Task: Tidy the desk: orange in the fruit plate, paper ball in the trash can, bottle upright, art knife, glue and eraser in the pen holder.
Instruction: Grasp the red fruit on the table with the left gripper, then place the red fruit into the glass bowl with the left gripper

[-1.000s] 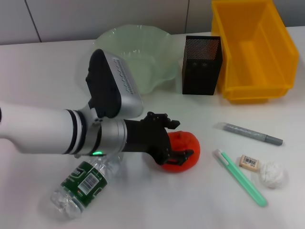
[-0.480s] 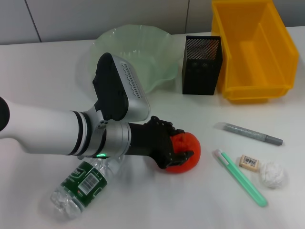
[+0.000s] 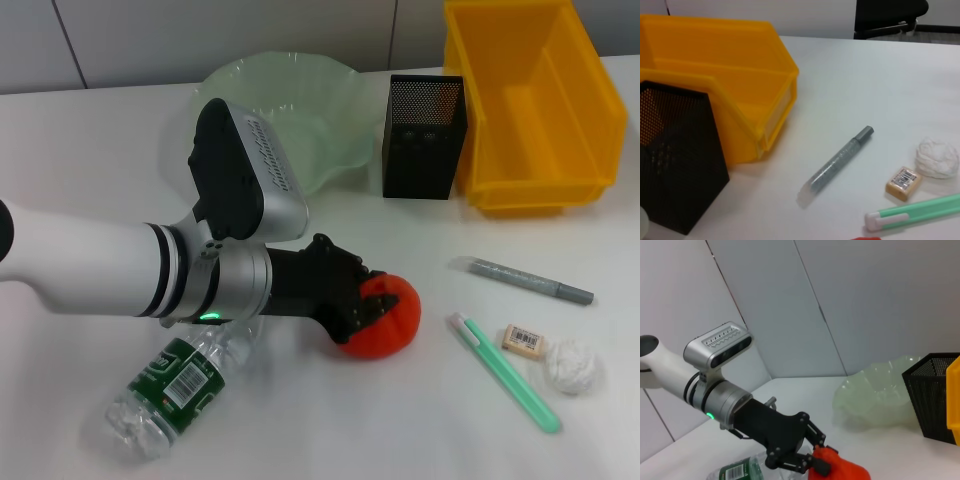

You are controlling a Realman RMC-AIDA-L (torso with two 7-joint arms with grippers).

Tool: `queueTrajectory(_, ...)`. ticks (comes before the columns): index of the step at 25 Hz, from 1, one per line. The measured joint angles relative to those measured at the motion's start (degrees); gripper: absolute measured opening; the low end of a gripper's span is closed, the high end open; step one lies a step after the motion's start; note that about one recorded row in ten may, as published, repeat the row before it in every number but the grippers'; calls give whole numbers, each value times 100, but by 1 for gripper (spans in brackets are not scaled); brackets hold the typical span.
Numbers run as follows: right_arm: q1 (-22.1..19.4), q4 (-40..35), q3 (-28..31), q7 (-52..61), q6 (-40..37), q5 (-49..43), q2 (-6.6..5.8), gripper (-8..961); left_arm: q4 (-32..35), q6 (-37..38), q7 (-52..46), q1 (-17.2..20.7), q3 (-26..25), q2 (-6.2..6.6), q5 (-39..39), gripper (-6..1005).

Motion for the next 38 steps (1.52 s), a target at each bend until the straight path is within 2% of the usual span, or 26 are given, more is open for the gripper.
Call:
queueTrajectory(3, 0, -2, 15, -18, 0, 6, 0, 822, -85, -127, -31, 11, -28, 15, 3, 226)
queueTrajectory(9, 3, 21, 61, -63, 8, -1, -1, 822, -491, -315, -59, 81, -169, 15, -1, 188)
queueTrajectory(15, -10, 39, 75, -85, 9, -16, -6, 822, -696, -218, -3, 11, -549, 7, 3, 138)
queueTrajectory(17, -17, 55, 74, -90, 9, -19, -8, 822, -701, 52, 75, -28, -596, 3, 2, 128)
queueTrajectory(18, -20, 64, 74, -90, 9, -20, -8, 822, -701, 462, 206, -40, -578, -3, 2, 123)
queueTrajectory(30, 11, 137, 72, -91, 18, -27, -9, 822, -482, 1958, 368, -359, -587, -10, 0, 93)
queueTrajectory(38, 28, 305, 72, -133, 34, -27, -48, 821, 292, 2730, 348, -915, -844, -13, -38, 86)
